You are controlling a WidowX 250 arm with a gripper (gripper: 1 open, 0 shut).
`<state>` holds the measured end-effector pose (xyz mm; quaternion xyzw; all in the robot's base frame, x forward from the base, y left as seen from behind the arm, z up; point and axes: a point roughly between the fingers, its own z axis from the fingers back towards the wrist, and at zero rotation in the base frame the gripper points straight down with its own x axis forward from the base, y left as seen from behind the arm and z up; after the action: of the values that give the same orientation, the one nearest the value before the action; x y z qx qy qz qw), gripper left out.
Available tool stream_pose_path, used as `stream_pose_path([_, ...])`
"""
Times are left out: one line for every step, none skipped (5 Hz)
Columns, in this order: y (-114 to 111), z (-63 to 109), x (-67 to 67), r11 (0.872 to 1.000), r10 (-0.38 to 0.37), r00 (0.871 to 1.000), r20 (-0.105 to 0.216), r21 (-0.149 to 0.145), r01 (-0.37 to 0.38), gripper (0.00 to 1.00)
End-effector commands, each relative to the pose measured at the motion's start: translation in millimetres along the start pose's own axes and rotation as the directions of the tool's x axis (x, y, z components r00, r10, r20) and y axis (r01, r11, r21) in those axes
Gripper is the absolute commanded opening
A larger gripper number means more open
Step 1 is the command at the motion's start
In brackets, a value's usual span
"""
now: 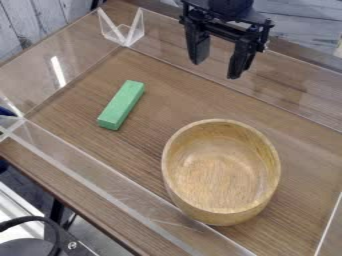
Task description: Put the green block in the brown bowl
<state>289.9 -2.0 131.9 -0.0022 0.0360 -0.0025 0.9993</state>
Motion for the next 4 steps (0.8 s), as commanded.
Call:
stream_pose_path([2.9,-6.6,-2.3,1.0,-0.005,1.0,-0.021,0.004,0.005,1.0])
stream_pose_path([20.9,-7.7,-16.4,1.0,-0.006,1.0,-0.028,0.009,0.006,1.0])
stream_pose_path([48.5,-9.2,-38.0,1.0,0.019,1.0,-0.007,0.01,-0.019,1.0])
stream_pose_path([85.1,-9.6,-47.5,0.999,0.043,0.999,0.012,0.012,-0.043,1.0])
